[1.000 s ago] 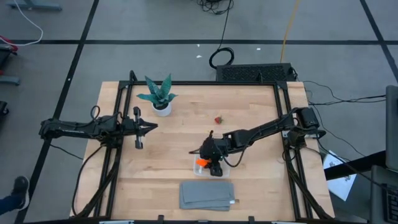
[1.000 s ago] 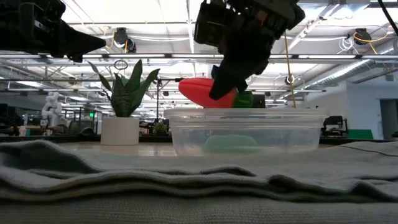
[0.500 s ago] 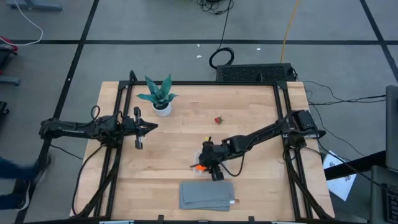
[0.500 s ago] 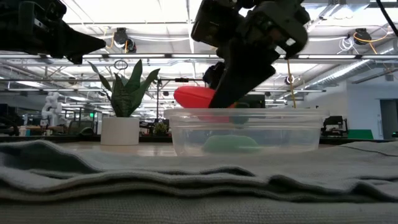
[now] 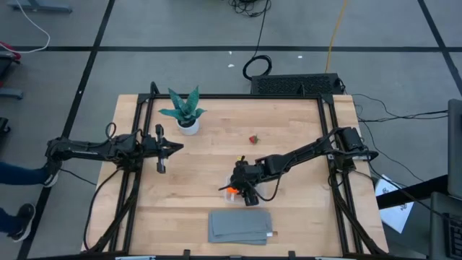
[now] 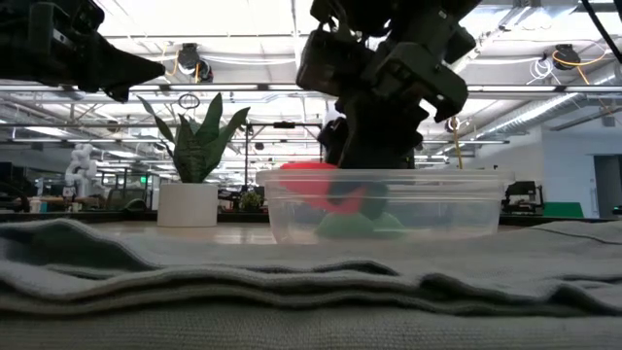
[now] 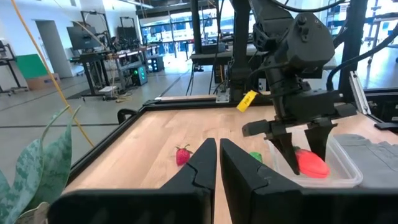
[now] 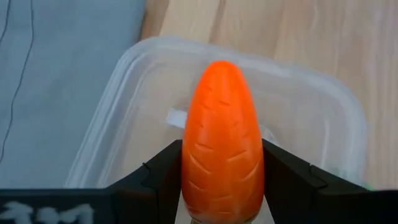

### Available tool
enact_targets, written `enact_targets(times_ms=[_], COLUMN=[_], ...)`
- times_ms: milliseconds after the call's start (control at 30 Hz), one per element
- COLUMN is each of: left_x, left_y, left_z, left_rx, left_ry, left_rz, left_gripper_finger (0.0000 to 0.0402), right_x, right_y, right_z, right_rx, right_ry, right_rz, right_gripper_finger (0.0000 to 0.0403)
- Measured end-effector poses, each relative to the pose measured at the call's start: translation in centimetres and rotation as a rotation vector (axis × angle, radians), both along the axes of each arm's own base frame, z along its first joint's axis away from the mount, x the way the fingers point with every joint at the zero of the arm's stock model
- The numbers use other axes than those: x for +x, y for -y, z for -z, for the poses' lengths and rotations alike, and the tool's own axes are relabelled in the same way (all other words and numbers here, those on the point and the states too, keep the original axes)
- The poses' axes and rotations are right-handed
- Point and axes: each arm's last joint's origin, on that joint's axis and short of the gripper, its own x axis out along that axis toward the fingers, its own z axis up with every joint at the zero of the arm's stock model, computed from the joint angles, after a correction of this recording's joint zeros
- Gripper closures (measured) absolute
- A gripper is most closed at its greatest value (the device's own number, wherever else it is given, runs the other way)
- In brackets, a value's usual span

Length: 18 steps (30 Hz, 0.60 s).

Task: Pick and placing Produce into tupperware
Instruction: Put the carrot into the transparent bin

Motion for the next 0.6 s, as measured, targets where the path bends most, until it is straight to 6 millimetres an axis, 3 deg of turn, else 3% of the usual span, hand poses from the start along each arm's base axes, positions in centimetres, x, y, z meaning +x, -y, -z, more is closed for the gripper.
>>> enact_targets(times_ms=[600], left_x=[0.00], left_y=[0.00], left_z=[0.04], left_rx=[0.000], left_ry=[-0.004], left_rz=[0.001], left_gripper_finger=[0.0376], right_x=[-0.36], right_y=[0.22], right_z=[0.24], right_rx=[0.007], right_ry=[-0.055], right_rz=[0.030], right_gripper_finger=[0.0227])
